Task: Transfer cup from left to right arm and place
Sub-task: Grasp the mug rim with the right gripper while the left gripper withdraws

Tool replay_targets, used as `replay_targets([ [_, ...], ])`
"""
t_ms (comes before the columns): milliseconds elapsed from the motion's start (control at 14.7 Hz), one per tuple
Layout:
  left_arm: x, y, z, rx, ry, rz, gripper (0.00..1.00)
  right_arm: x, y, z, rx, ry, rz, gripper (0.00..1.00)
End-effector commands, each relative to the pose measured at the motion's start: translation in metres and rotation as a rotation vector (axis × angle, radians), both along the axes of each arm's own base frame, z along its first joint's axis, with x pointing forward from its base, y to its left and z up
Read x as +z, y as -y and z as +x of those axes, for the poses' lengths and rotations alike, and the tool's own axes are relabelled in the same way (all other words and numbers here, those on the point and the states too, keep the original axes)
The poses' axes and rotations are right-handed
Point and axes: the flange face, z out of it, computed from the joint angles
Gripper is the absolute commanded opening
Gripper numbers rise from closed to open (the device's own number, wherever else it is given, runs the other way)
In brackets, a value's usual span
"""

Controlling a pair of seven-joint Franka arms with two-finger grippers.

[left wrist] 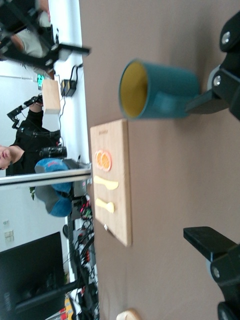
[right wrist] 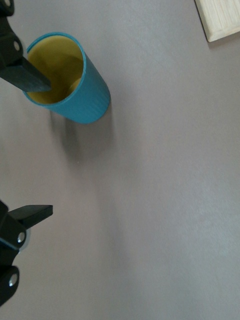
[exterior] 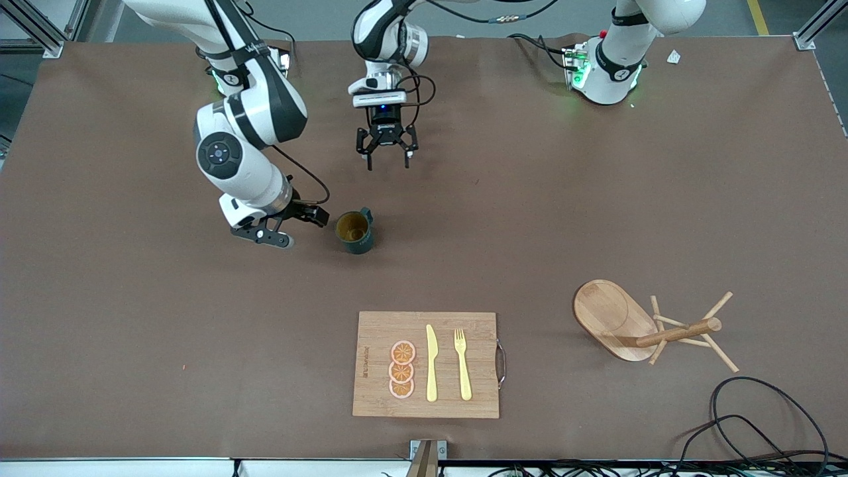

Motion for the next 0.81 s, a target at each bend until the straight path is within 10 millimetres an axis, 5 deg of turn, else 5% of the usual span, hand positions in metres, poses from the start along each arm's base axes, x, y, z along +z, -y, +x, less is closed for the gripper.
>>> replay_targets([
  [0,0.037,-0.038,0.017,0.027,-0.048,0.026,0.99,-0.010,-0.018,-0.016,-0.035,0.014,0.014,1.00],
  [543,0.127,-0.101,0.120,0.340,-0.323,0.030,0.99,-0.055,-0.050,-0.024,-0.079,0.040,0.007,0.99],
  [678,0.139,-0.121,0.148,0.405,-0.412,0.054,0.99,-0.066,-0.055,-0.025,-0.075,0.053,0.008,0.93],
  [746,0.146,-0.135,0.165,0.436,-0.450,0.061,0.99,-0.068,-0.055,-0.025,-0.072,0.051,0.006,0.82],
])
